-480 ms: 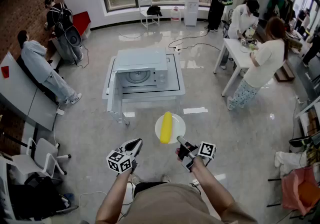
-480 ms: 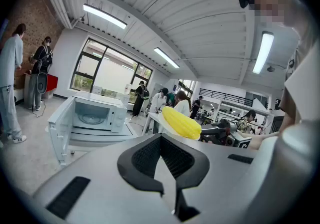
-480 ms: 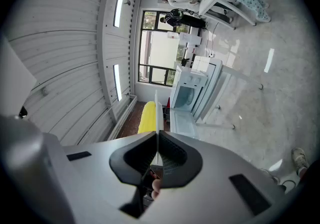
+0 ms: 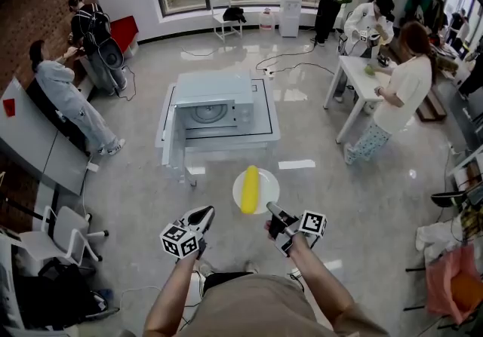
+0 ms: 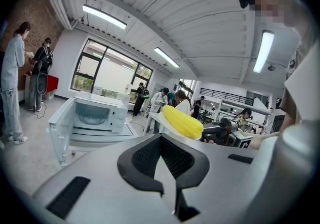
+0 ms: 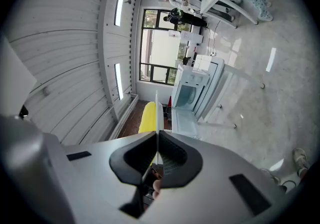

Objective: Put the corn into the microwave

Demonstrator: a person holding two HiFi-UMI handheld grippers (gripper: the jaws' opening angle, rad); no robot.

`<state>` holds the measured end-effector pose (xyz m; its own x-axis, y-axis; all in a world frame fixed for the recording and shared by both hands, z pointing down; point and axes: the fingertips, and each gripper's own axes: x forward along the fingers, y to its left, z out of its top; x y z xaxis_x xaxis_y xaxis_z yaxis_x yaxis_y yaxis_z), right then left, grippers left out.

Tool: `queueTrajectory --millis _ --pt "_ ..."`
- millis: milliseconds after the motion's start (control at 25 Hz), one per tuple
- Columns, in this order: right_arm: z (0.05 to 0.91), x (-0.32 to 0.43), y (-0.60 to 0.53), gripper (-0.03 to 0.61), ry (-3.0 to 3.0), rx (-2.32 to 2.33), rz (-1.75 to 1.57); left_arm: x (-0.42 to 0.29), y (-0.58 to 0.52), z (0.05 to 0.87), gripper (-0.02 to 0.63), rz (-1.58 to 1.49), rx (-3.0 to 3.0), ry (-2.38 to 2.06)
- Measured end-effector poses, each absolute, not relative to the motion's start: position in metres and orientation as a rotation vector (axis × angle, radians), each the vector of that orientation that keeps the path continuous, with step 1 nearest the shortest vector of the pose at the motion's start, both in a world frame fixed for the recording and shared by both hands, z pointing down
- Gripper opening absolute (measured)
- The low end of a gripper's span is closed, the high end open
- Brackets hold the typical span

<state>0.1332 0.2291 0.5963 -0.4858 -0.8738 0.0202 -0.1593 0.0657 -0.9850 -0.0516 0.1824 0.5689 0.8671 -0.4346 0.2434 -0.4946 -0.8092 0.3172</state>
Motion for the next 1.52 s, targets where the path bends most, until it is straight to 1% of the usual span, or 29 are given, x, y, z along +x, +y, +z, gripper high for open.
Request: queueTrajectory --millis 320,560,920,1520 --pt "0.589 0.132 0.217 0.019 1.726 -0.981 -1.476 -0.048 0.18 0.562 0.003 0.233 2.682 -0.717" --pt "0.589 0.12 0.187 0.02 1.742 -0.952 -1.473 -0.056 0.157 0.555 0.004 0.219 2.685 -0.737" --pt "0.594 0.098 0.117 0.02 1.726 -0.963 -1.483 -0.072 0.087 0.55 0.003 0.243 2.7 -0.724" --pt "0.6 0.084 0.022 0.02 1.637 -1.054 -1.471 -0.068 -0.03 0.55 0.003 0.259 2.738 -0.602"
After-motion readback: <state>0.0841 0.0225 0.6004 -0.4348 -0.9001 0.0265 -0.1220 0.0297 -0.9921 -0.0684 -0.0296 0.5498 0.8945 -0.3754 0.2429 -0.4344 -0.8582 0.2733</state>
